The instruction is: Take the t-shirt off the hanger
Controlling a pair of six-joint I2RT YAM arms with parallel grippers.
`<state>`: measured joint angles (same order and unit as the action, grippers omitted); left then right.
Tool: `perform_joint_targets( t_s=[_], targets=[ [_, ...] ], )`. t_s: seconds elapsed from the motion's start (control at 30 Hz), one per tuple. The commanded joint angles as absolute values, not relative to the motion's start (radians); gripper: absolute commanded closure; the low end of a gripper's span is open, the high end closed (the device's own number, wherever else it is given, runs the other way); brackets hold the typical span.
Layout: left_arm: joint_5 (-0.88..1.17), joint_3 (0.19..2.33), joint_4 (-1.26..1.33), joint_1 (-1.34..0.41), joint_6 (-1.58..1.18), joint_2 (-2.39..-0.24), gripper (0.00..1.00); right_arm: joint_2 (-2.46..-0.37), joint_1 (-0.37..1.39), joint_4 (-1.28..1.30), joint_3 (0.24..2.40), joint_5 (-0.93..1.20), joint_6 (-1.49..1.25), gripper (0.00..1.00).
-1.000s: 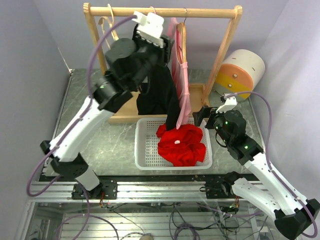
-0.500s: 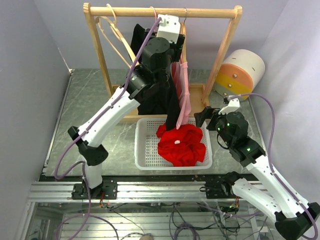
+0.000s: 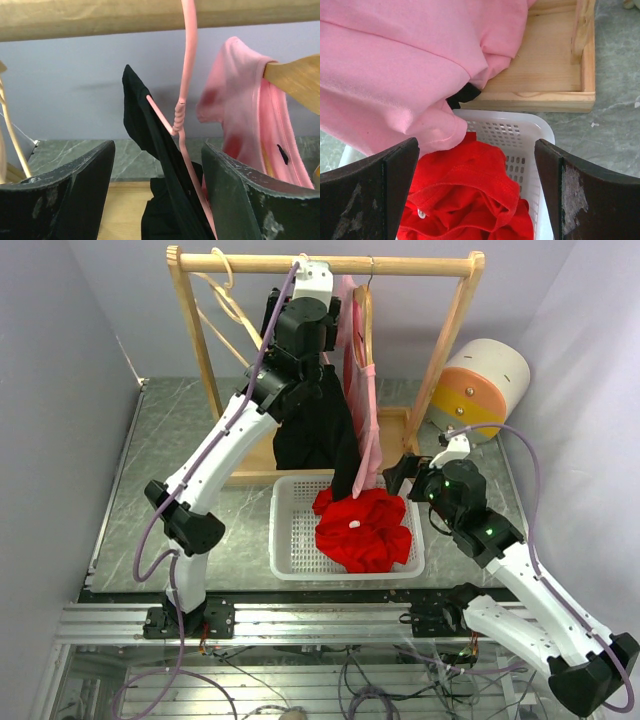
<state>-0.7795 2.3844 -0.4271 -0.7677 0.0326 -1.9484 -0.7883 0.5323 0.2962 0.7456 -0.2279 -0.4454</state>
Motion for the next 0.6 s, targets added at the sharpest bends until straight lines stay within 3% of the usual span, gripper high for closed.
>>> perform_joint_targets(
  t_s=[0.0,0.33,0.4,0.5,0.57],
  targets=[
    [-0.719,2.378,-0.409,-0.762,-0.001,-1.932,0.21,-0.800,0.537,0.263,0.754,-0.208,-0.463,0.00],
    [-0.660,2.369,-0.408,-0.708,-0.042,-1.958,0.26,-0.802,0.537,0.269,0.755,-0.213,-0.470,0.00],
    [-0.663,2.356,-0.408,-0.693,-0.048,-1.955,0.33,-0.803,0.537,0.270,0.753,-0.211,-0.471,0.00],
    [-0.622,2.327,-0.410,-0.659,-0.081,-1.945,0.52,-0.810,0.537,0.272,0.755,-0.206,-0.474,0.00],
    [-0.583,2.308,-0.411,-0.638,-0.099,-1.940,0.57,-0.814,0.537,0.270,0.755,-0.203,-0.475,0.00]
  ],
)
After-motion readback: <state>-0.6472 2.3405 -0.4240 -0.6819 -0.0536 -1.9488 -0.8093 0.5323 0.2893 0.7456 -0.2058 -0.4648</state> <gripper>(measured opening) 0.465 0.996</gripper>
